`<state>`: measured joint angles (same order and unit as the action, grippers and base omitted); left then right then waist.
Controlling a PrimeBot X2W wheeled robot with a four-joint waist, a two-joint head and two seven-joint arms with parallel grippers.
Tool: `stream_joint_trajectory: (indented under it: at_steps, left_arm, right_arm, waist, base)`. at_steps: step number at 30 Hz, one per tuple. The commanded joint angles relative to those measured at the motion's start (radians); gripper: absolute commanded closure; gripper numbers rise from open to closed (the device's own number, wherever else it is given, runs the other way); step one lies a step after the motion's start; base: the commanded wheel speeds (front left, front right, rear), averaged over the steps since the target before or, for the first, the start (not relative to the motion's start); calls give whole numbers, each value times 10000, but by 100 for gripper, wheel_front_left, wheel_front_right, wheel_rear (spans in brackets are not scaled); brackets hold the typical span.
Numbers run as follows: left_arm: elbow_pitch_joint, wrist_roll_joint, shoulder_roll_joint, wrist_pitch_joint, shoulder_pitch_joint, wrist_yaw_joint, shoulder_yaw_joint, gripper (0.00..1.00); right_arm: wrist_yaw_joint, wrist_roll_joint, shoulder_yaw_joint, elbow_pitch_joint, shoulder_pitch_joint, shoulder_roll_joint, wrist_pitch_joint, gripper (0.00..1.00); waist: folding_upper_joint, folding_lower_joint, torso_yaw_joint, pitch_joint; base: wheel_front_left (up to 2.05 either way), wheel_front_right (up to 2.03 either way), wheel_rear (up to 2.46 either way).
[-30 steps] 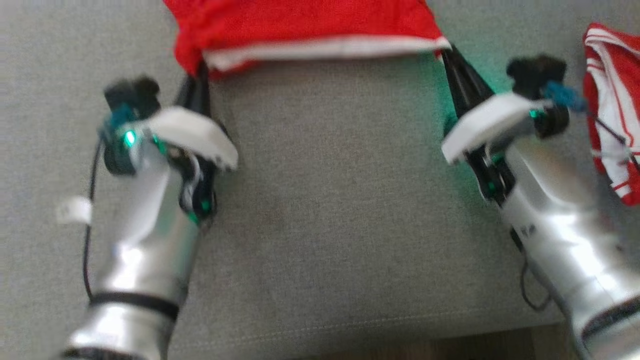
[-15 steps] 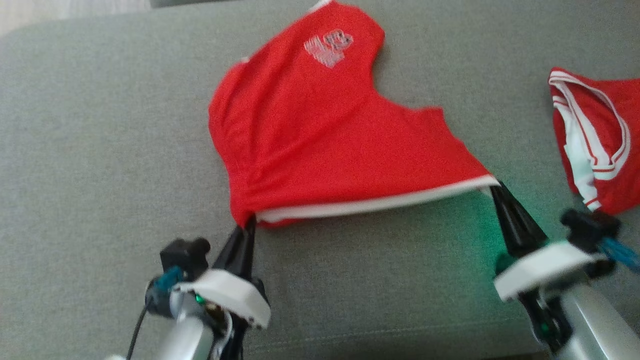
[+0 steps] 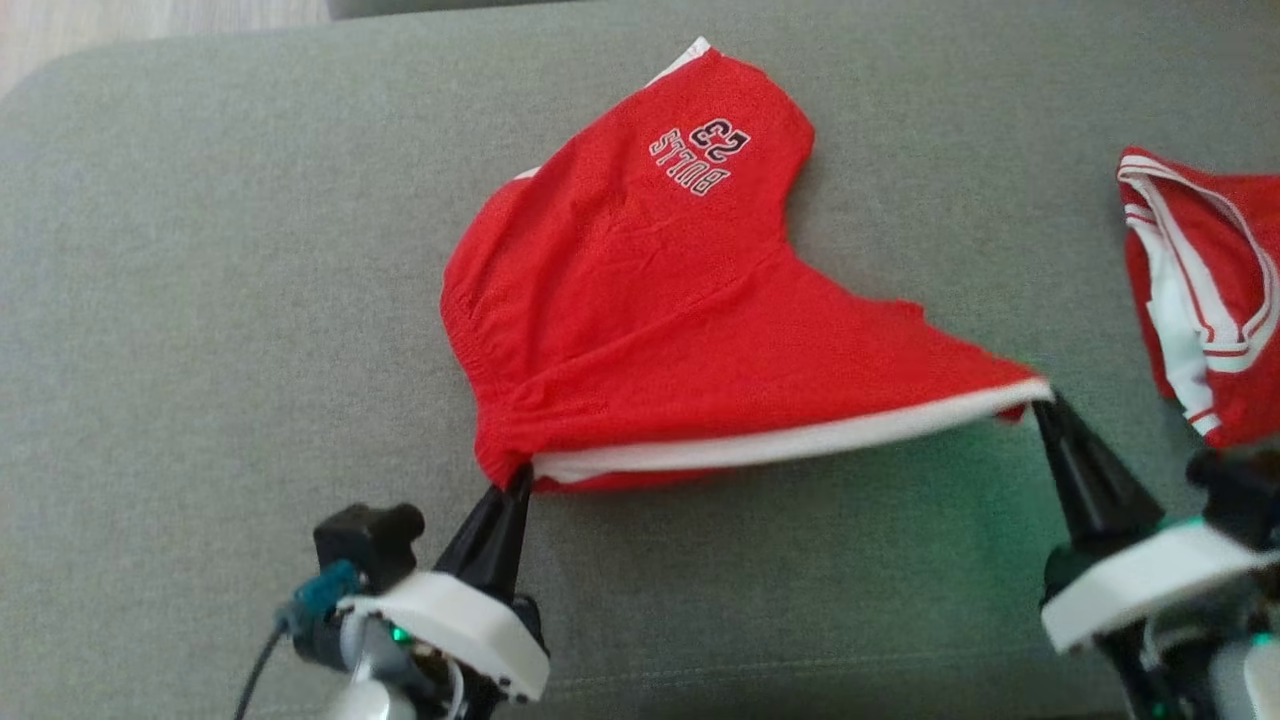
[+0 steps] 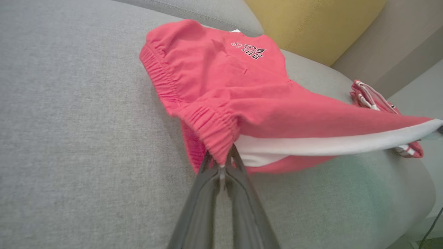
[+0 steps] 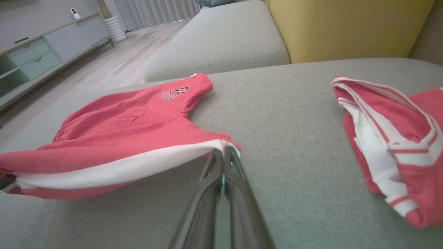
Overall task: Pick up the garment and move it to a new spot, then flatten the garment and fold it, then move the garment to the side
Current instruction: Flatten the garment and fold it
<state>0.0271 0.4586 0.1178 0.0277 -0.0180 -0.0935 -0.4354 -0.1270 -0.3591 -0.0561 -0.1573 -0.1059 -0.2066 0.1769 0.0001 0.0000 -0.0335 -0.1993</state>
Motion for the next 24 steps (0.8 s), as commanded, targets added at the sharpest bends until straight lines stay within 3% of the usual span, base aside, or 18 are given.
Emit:
stream_joint_trajectory:
  at_steps: [1, 10, 18, 24]
  left_arm:
    - [-395, 115, -10, 6, 532, 96, 375, 100]
    - [135, 776, -194, -302, 2464, 622, 660, 100]
    - [875, 886, -408, 249, 4298, 844, 816, 100]
    - [1878, 1167, -557, 669, 5574, 1025, 800, 100]
  right_arm:
    - [-37, 44, -137, -383, 593, -319, 33, 100]
    - [-37, -542, -1098, 1086, 4540, -1485, 658, 100]
    - [-37, -1333, -2614, 3686, 8404, -2308, 678, 100]
    - [-37, -1822, -3689, 5814, 10620, -2401, 324, 100]
  waist:
    - [-1, 0, 52, -129]
    - [-1, 0, 726, -1599]
    - [-1, 0, 1653, -2731]
    - [-1, 0, 2230, -3269]
  base:
    - [0, 0, 0]
    - [0, 0, 0]
    - [0, 0, 0]
    - [0, 0, 0]
